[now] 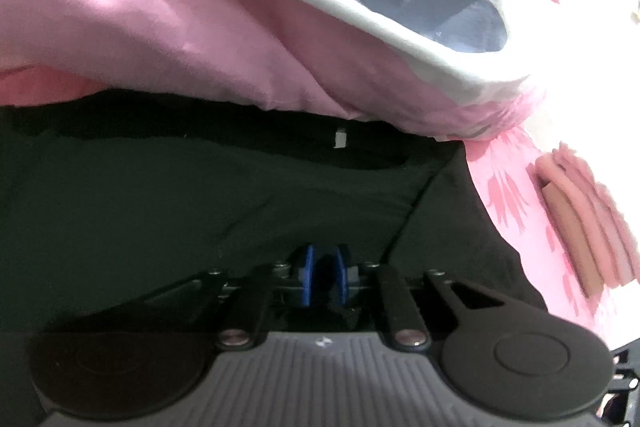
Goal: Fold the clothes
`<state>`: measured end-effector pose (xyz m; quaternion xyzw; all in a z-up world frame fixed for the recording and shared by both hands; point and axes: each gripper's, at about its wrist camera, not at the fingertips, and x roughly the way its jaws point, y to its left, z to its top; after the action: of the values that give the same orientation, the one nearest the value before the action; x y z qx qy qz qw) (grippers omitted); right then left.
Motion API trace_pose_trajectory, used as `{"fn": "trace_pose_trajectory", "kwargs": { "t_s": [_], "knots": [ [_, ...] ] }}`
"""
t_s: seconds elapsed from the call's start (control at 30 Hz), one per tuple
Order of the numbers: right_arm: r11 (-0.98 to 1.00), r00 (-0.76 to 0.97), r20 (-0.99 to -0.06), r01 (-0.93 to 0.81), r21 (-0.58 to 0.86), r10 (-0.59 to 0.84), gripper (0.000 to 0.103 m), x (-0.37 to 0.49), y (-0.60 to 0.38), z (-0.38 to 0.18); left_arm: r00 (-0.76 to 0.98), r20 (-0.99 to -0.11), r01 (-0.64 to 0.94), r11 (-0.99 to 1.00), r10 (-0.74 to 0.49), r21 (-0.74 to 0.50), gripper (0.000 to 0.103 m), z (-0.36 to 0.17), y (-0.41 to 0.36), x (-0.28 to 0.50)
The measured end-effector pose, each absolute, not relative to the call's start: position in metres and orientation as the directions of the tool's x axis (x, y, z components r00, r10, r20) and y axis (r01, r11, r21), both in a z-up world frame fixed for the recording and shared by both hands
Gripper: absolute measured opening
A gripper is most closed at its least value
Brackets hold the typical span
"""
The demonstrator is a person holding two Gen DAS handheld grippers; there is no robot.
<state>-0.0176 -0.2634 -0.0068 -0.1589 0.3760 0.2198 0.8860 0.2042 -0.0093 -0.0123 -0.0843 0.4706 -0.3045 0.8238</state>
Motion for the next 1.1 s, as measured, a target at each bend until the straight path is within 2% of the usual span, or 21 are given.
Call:
{"fn": "trace_pose_trajectory", "kwargs": {
  "t_s": [0.1,0.13,0.2,0.23,0.27,0.3,0.4,0.43,0.47,0.5,0.6,0.67,0.73,0.9,1.0,1.03,1.1],
  "knots": [
    [0.869,0.592,-0.749,-0.494,-0.045,0.297,0.008,-0.017,-0.267,-0.014,0.399,-0.724,0.432,0.812,-0.563,-0.393,0.015,-0.008,-0.01,0.201],
    [0.872,0.59,-0.742,-0.489,-0.017,0.317,0.008,-0.018,-0.272,-0.012,0.406,-0.721,0.437,0.812,-0.561,-0.387,0.018,-0.007,-0.009,0.2],
    [0.886,0.605,-0.705,-0.459,0.071,0.37,0.009,-0.023,-0.288,-0.001,0.407,-0.714,0.46,0.803,-0.57,-0.379,0.032,-0.001,-0.008,0.196],
    [0.894,0.618,-0.687,-0.436,0.105,0.382,0.009,-0.026,-0.298,0.006,0.405,-0.709,0.477,0.795,-0.577,-0.375,0.043,0.003,-0.008,0.194],
    [0.907,0.642,-0.667,-0.4,0.131,0.379,0.009,-0.029,-0.309,0.011,0.398,-0.705,0.503,0.782,-0.588,-0.368,0.049,0.006,-0.009,0.19],
    [0.921,0.659,-0.66,-0.361,0.145,0.361,0.009,-0.029,-0.318,0.012,0.386,-0.704,0.531,0.768,-0.596,-0.359,0.05,0.01,-0.011,0.186],
    [0.957,0.695,-0.659,-0.224,0.184,0.289,0.009,-0.026,-0.344,0.01,0.37,-0.722,0.601,0.743,-0.584,-0.293,0.047,0.014,-0.018,0.17],
    [0.96,0.696,-0.661,-0.189,0.208,0.28,0.009,-0.023,-0.351,0.007,0.379,-0.741,0.614,0.75,-0.554,-0.247,0.042,0.012,-0.023,0.166],
    [0.96,0.698,-0.661,-0.162,0.229,0.275,0.009,-0.021,-0.356,0.004,0.388,-0.758,0.625,0.754,-0.524,-0.201,0.026,0.01,-0.029,0.162],
    [0.96,0.704,-0.657,-0.147,0.237,0.27,0.009,-0.02,-0.358,0.002,0.399,-0.773,0.635,0.757,-0.493,-0.155,0.017,0.008,-0.034,0.159],
    [0.962,0.728,-0.638,-0.113,0.249,0.251,0.007,-0.016,-0.358,-0.002,0.437,-0.766,0.637,0.764,-0.472,-0.107,0.0,0.007,-0.033,0.157],
    [0.962,0.742,-0.624,-0.109,0.249,0.245,0.007,-0.012,-0.357,-0.003,0.483,-0.757,0.617,0.785,-0.44,-0.062,0.0,0.011,-0.036,0.155],
    [0.969,0.742,-0.631,-0.1,0.227,0.225,0.007,-0.006,-0.355,-0.006,0.485,-0.76,0.604,0.794,-0.433,-0.067,0.0,0.009,-0.042,0.161],
    [0.988,0.699,-0.699,-0.077,0.132,0.148,0.007,-0.003,-0.352,-0.023,0.508,-0.766,0.568,0.822,-0.394,-0.046,0.001,0.001,-0.039,0.173],
    [0.987,0.72,-0.677,-0.072,0.142,0.15,0.008,-0.009,-0.353,-0.01,0.543,-0.729,0.553,0.831,-0.417,-0.063,0.007,0.011,-0.028,0.171],
    [0.985,0.728,-0.666,-0.078,0.153,0.162,0.008,-0.01,-0.353,-0.006,0.538,-0.722,0.561,0.824,-0.435,-0.079,0.013,0.011,-0.033,0.171],
    [0.981,0.741,-0.647,-0.096,0.166,0.182,0.008,-0.01,-0.349,0.001,0.527,-0.707,0.576,0.81,-0.472,-0.11,0.018,0.012,-0.044,0.172]
  ]
}}
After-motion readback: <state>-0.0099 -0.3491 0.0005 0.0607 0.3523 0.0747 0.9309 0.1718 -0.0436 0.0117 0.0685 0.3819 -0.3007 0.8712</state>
